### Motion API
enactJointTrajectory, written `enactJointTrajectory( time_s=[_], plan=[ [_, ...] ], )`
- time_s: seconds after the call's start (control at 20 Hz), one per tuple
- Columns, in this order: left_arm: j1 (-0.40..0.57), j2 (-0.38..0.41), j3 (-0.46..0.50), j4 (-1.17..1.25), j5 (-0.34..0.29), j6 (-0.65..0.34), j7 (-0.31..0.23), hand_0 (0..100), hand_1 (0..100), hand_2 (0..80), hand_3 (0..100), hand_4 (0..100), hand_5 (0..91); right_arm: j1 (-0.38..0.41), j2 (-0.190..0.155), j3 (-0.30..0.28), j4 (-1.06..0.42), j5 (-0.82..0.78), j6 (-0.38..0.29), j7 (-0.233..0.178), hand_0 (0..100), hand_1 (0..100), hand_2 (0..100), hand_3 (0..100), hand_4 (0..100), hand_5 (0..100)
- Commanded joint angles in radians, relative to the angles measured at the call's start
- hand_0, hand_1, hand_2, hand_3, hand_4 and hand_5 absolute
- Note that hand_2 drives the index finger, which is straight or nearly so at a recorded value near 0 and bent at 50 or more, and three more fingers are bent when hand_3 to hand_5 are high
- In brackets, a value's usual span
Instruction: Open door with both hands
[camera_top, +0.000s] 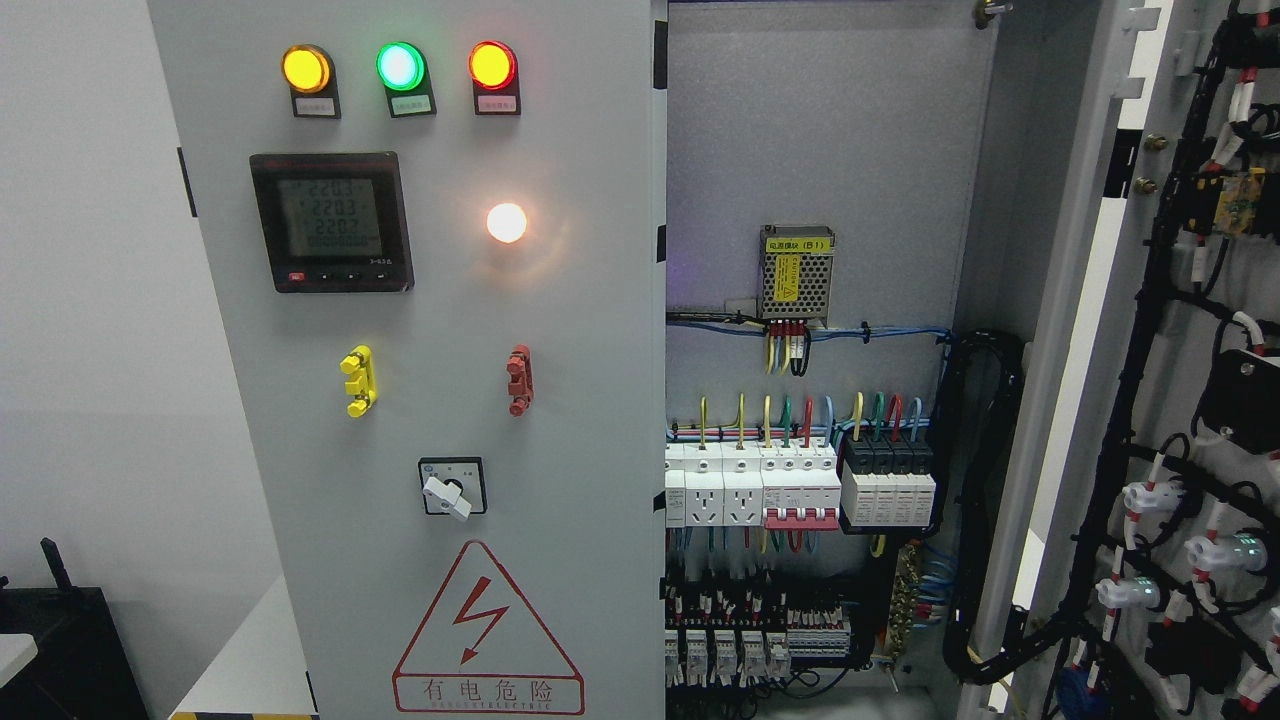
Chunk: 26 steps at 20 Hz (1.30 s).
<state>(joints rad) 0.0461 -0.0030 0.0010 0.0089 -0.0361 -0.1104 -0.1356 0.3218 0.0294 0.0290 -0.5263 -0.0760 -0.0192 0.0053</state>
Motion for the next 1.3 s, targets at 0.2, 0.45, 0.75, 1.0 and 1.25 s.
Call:
enactJointTrajectory(
  time_s=[0.2, 0.45, 0.75, 1.0, 1.25],
  plan=[
    [-0.002, -0.031, -0.013, -0.032, -0.001, 0.000, -0.015, 0, 0, 0.0, 0, 3, 0.0, 0.308, -0.167, 0.052, -0.862, -0.030, -0.109, -0.002, 11, 0, 0, 0, 0, 0],
    [-0.002, -0.032, -0.013, -0.032, -0.002, 0.000, -0.015, 0, 0, 0.0, 0, 3, 0.0, 0.410, -0.235, 0.141, -1.021, -0.030, -0.247, -0.002, 11, 0, 0, 0, 0, 0],
    [-0.002, -0.032, -0.013, -0.032, -0.002, 0.000, -0.015, 0, 0, 0.0, 0, 3, 0.0, 0.503, -0.301, 0.167, -1.141, -0.039, -0.363, -0.002, 11, 0, 0, 0, 0, 0],
    [-0.002, -0.032, -0.013, -0.032, -0.002, 0.000, -0.015, 0, 0, 0.0, 0, 3, 0.0, 0.502, -0.328, 0.242, -1.172, -0.090, -0.426, -0.002, 11, 0, 0, 0, 0, 0],
    [-0.002, -0.032, -0.013, -0.032, -0.002, 0.000, -0.015, 0, 0, 0.0, 0, 3, 0.0, 0.476, -0.367, 0.354, -1.193, -0.091, -0.514, -0.002, 11, 0, 0, 0, 0, 0]
  ],
)
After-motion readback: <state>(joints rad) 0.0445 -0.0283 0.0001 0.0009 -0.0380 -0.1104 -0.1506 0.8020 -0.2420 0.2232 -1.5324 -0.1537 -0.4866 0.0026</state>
